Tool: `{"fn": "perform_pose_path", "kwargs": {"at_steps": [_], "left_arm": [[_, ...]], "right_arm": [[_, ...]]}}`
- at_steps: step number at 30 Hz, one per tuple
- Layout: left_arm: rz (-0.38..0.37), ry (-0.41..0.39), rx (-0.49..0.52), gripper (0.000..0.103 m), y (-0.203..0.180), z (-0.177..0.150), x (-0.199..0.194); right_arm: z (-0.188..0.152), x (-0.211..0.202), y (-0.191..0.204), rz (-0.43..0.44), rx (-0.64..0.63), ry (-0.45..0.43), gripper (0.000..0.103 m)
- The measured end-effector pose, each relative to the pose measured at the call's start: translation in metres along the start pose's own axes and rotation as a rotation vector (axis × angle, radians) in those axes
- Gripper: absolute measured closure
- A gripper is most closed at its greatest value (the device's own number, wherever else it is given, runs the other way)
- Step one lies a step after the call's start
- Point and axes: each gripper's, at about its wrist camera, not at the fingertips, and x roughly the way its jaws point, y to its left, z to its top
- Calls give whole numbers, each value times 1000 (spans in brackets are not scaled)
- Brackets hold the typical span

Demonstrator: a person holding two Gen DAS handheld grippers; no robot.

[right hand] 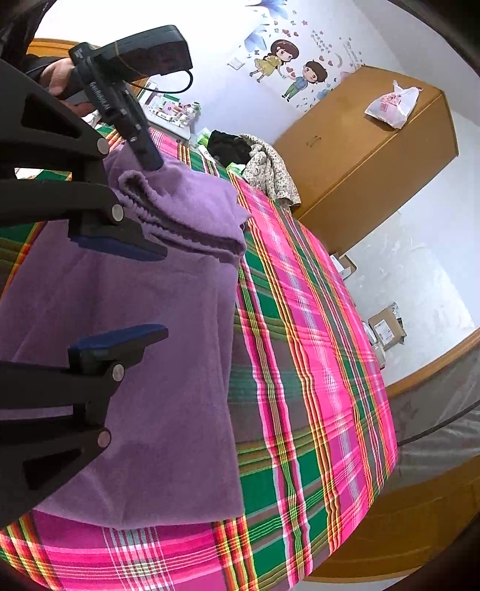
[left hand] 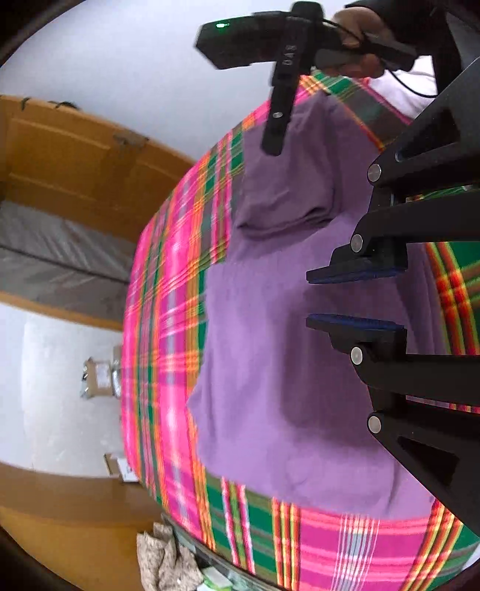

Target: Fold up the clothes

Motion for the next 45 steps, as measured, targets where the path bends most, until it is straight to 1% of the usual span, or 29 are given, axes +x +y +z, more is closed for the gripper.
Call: {"fn": "perform_pose_path", "kwargs": {"at_steps": [3,5,9,11,17,19,20,21,23,27,30,31,32,33,34,36,39,45], "left_arm": [[-5,37,27,86,-5,-7,9],[7,56,38,86,-5,-13,15],[9,53,38,86,-4,-17,14],[3,52,29,86,-3,-18,10],[-9,41,43,86,-6,-25,-5],[-30,37,50,72,-7,-29,-11],[-42,34,54,61,-9,-31,-13],[-52,32,62,54,-11,-32,-15],[-50,32,81,52,-15,-35,-14],[0,50,107,52,-20,-35,-1],[29,41,137,53,-23,-36,3],[37,40,144,53,-24,-36,3],[44,38,142,59,-22,-36,3],[52,37,140,67,-21,-36,2],[60,35,138,71,-19,-36,2],[75,32,135,87,-16,-36,1],[89,30,140,96,-13,-37,0],[78,27,153,100,-10,-40,-8]], "right_arm": [[-1,0,-3,-2,3,2,67],[-2,0,-6,-4,8,4,67],[-3,1,-7,-6,12,10,67],[-2,0,-5,-1,7,8,67],[-4,-2,-2,13,-4,7,67],[-6,-3,-1,18,-5,8,67],[-7,-3,0,20,-7,9,67],[-7,-3,1,23,-9,9,67],[-9,-3,2,28,-12,10,67],[-11,-6,4,35,-17,6,67],[-12,-9,2,34,-11,0,67],[-12,-9,1,33,-8,-2,67],[-13,-10,0,32,-5,-4,67],[-13,-11,-1,32,-2,-6,66],[-13,-12,-2,31,2,-8,66],[-14,-14,-4,29,8,-11,66],[-15,-17,-6,27,15,-19,66],[-16,-30,-16,13,40,-47,66]]}}
